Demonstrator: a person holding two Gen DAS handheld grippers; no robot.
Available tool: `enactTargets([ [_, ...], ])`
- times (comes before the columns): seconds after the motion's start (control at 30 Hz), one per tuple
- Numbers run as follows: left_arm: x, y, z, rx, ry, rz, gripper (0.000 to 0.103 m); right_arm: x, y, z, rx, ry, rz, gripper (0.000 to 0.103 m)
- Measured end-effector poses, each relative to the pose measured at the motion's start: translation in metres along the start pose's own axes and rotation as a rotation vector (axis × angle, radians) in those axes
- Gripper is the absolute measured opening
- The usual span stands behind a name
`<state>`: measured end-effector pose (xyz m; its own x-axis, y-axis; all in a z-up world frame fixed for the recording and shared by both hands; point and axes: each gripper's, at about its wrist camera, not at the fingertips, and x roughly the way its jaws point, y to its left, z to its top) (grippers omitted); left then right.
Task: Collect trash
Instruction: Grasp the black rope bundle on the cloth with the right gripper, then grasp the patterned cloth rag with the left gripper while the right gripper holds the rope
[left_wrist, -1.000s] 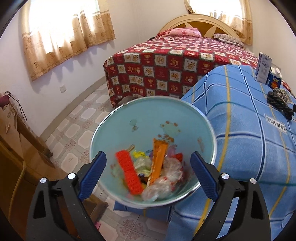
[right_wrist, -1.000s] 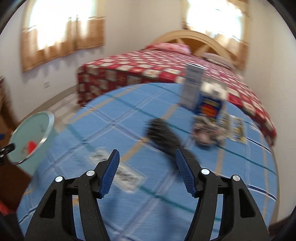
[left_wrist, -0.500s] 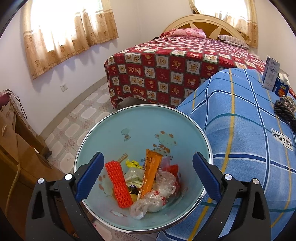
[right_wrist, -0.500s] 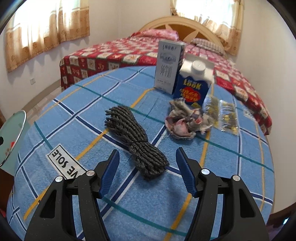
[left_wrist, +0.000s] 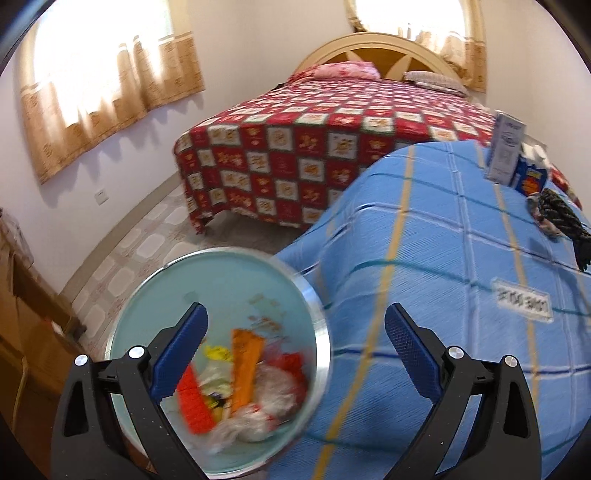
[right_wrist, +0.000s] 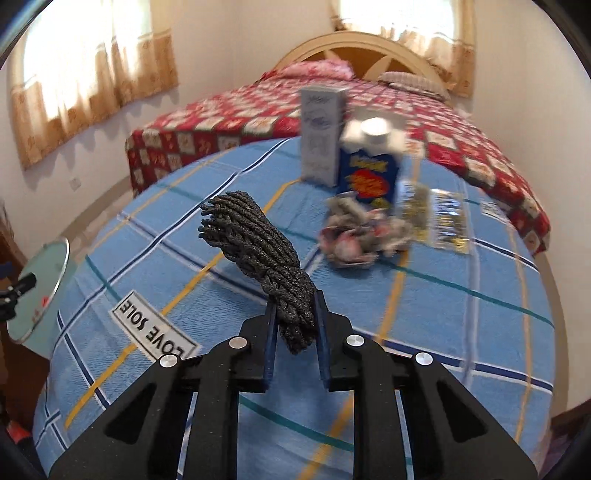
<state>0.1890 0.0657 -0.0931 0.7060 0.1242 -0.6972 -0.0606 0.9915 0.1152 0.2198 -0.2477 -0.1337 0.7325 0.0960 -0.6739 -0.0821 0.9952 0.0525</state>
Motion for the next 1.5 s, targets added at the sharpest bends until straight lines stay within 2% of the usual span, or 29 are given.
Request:
enactTargets([
  [0.17, 0.005, -0.056, 0.023, 0.055, -0.016, -0.074, 0.095, -0.01, -0.043, 0.003, 0.08, -0.031, -0.113, 0.019],
  [0.4, 0.018, -0.143, 0.057, 0.133, -0.021, -0.165, 0.095, -0.001, -0.111, 0.006, 0.194, -0.008, -0.234, 0.019],
  [0.57, 0.035, -0.201, 0.077, 0.181, -0.01, -0.213, 0.095, 0.009, -0.15, 0.007, 0.247, 0.021, -0.264, 0.019],
  [0.73, 0.054, -0.251, 0.093, 0.208, 0.007, -0.245, 0.095, 0.016, -0.17, 0.012, 0.277, 0.029, -0.285, 0.019],
  [0.97, 0.077, -0.285, 0.104, 0.219, 0.042, -0.261, 0.095, 0.03, -0.183, 0.02, 0.287, 0.052, -0.282, 0.019],
  [1.5, 0.096, -0.311, 0.103, 0.264, 0.089, -0.28, 0.095, 0.041, -0.178, 0.021, 0.288, 0.062, -0.248, 0.02],
])
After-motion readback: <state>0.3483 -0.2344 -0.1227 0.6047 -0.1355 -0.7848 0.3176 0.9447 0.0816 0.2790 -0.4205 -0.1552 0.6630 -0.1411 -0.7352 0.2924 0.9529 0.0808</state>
